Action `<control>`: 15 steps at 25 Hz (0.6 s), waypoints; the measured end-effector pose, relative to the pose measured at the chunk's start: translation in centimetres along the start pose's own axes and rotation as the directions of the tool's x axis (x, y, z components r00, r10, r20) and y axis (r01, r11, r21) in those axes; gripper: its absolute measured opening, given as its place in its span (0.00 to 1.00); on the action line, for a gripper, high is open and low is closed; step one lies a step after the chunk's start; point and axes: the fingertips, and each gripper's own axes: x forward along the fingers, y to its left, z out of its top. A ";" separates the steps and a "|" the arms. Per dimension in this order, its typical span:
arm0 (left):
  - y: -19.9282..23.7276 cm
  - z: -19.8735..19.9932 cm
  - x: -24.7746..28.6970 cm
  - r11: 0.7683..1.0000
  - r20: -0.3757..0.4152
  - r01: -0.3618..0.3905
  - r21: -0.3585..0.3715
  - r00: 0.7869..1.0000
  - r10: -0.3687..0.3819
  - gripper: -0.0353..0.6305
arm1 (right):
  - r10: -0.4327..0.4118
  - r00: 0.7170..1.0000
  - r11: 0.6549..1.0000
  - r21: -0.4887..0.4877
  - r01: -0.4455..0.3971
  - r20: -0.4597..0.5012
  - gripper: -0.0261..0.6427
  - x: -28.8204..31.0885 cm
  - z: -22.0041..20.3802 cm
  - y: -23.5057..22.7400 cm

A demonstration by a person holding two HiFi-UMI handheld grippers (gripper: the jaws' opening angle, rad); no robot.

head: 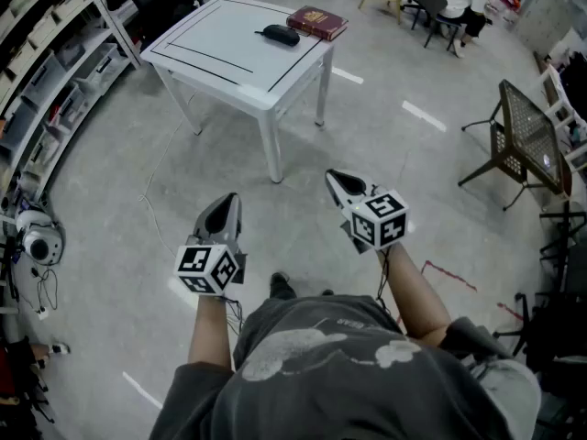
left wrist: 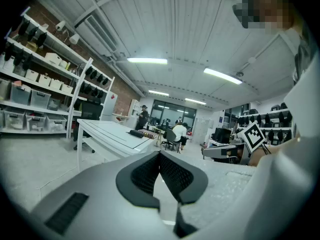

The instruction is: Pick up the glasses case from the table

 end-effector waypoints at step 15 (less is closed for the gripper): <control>6.4 1.3 -2.3 1.000 0.009 0.001 -0.025 1.000 -0.001 0.06 | -0.031 0.999 1.000 0.004 0.031 0.042 0.04 4.8 2.9 3.3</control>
